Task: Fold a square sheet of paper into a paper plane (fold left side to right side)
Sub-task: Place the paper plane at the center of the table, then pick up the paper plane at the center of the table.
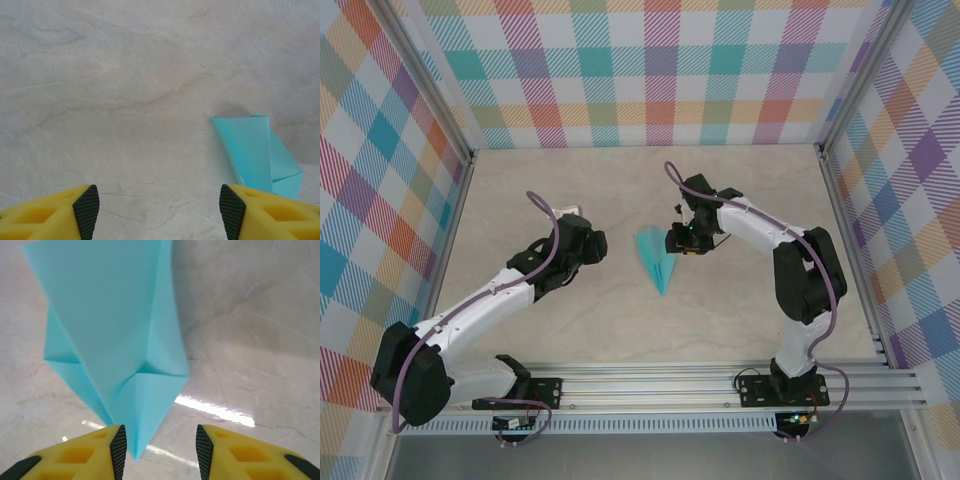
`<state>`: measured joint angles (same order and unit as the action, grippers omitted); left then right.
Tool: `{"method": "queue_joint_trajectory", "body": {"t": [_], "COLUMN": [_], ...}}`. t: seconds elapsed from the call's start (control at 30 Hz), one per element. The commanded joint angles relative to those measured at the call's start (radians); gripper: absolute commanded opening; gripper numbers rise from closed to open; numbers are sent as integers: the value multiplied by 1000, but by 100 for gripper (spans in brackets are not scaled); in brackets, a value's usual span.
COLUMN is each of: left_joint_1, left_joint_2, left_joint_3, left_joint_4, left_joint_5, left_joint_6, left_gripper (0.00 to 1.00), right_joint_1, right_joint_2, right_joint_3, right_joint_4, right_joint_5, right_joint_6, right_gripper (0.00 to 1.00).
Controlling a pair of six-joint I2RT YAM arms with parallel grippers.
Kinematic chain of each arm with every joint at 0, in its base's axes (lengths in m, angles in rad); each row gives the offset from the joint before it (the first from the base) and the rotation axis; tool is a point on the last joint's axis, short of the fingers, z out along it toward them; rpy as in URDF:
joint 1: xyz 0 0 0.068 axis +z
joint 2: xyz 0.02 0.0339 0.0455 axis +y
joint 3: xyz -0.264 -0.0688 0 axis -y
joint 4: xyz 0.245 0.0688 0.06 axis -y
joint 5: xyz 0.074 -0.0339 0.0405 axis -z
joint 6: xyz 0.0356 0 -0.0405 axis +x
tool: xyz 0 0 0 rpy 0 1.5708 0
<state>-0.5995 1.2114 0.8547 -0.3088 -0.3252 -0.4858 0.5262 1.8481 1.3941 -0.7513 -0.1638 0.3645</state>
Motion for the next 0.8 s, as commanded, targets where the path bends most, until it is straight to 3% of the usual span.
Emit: {"method": "queue_joint_trajectory", "body": {"t": [0.0,0.27,0.47,0.6,0.77], "left_joint_1": [6,6,6,6,6], "left_joint_2": [10,8,9,11,8], "left_joint_3": [-9,-8,-9,-10,-11], "left_joint_4": [20,11,9,5,0], "left_joint_5": [5,4,2,1,0], "left_joint_6": [-11,-5,-5,-5,-3], "left_gripper": [71,73,73,73,73], "right_joint_1": [77,138,150,150,147], "right_joint_2": [5,116,190,222,226], "right_joint_3": [33,86,124,143,169], "right_joint_4": [-88,-91,-79,-73,-87], "right_joint_5": [67,71,60,62,118], "right_joint_6": [13,30,31,34,34], "right_gripper": [44,47,45,32,9]}}
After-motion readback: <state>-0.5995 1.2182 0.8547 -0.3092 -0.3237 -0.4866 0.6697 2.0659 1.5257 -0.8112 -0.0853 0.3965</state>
